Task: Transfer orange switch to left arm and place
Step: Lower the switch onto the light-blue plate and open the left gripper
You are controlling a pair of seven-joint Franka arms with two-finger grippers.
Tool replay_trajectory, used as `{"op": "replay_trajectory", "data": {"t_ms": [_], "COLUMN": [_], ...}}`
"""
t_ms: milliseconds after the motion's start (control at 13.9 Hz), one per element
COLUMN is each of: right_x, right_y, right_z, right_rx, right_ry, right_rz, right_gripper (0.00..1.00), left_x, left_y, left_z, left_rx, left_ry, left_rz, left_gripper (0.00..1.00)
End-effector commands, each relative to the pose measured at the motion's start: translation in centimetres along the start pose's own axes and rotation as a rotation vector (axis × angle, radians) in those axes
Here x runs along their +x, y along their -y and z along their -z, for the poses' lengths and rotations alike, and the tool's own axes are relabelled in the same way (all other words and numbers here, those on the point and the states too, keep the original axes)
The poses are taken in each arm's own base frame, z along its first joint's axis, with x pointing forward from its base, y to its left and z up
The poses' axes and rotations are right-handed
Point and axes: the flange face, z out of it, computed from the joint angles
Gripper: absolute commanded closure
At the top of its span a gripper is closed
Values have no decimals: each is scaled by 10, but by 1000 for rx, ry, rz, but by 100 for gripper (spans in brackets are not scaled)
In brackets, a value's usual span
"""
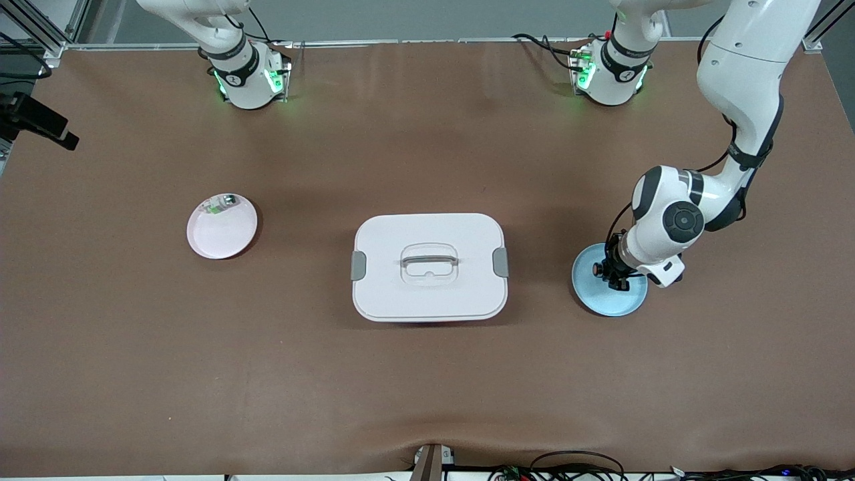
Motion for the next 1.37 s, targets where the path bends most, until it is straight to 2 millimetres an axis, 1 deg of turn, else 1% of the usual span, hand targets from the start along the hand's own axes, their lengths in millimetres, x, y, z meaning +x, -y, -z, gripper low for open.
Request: {"op": "replay_trajectory", "data": {"t_ms": [0,144,216,288,360,576,648,720,864,1080,1152,1224,1296], "right_x": [-11,-11,-11,-11,-10,-7,-6,-5,-5,-3,-3,0,1], "right_y": [-7,-4,0,3,4,0,-1,0,-2,-4,-4,-3,-4], "right_z": [4,7,7,8,7,8,7,8,7,4,3,0,-2], "right_rx": [22,23,23,24,24,23,23,23,23,26,26,27,27], "right_ry": [-7,-19,-21,-30,-36,-49,-51,-59,-58,-48,-53,-54,-54], "right_rz": [30,41,59,64,65,66,84,93,90,75,71,68,68], "right_gripper": [0,0,0,0,0,0,0,0,0,0,0,0,0], "left_x": [-1,-2,-1,-1,-2,-1,-3,-9,-13,-13,-10,-2,-1], "left_y": [1,-2,-4,-6,-8,-26,-31,-32,-36,-40,-40,-43,-43], "left_z": [0,2,4,7,9,32,36,38,43,45,46,47,48], "left_rx": [-21,-38,-45,-51,-57,-107,-118,-123,-133,-140,-142,-143,-142], "left_ry": [-5,-1,0,1,0,6,8,12,17,19,18,18,18], "left_rz": [-24,-25,-23,-20,-18,12,28,40,57,74,77,93,93], "left_gripper": [60,21,3,0,0,0,0,0,0,0,0,0,0]}}
